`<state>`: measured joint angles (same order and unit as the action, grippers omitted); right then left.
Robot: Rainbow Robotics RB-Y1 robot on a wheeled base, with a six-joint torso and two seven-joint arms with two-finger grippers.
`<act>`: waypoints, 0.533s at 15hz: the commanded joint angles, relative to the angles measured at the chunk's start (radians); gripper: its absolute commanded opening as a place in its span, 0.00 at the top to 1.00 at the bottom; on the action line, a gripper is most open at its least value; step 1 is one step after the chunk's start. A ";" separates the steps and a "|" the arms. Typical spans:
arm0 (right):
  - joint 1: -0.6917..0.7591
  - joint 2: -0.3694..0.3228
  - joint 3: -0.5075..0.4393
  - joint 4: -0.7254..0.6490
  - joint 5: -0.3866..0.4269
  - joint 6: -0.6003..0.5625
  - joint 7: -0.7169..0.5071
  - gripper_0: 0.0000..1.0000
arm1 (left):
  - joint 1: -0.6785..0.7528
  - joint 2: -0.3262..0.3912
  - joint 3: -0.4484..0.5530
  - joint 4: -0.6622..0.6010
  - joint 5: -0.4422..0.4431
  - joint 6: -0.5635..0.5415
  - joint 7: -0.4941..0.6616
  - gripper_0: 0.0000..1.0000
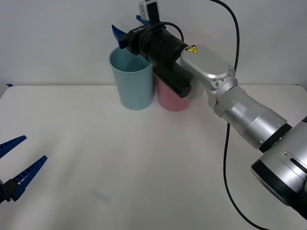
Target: Grasp the object on the table and drop it into the matching bin: aluminum can to the light blue bin, PET bottle to the pink bin.
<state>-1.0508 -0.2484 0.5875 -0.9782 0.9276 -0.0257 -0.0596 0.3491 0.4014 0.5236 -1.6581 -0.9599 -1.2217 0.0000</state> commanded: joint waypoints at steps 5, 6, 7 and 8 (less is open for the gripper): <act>0.002 0.000 0.000 -0.001 -0.001 -0.002 0.009 0.00 | 0.000 0.000 0.000 0.000 0.000 0.000 0.000 0.00; 0.002 0.000 0.000 -0.001 -0.001 -0.005 0.012 0.00 | 0.000 0.000 0.000 0.000 0.000 0.000 0.000 0.00; 0.008 -0.005 0.000 -0.007 -0.001 -0.011 0.014 0.00 | 0.000 0.000 0.000 0.000 0.000 0.000 0.000 0.00; 0.022 -0.011 0.000 -0.027 -0.001 -0.013 0.015 0.00 | 0.000 0.000 0.000 0.000 0.000 0.000 0.000 0.00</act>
<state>-1.0389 -0.2547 0.5875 -0.9913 0.9268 -0.0363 -0.0458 0.3491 0.4014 0.5236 -1.6581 -0.9599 -1.2217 0.0000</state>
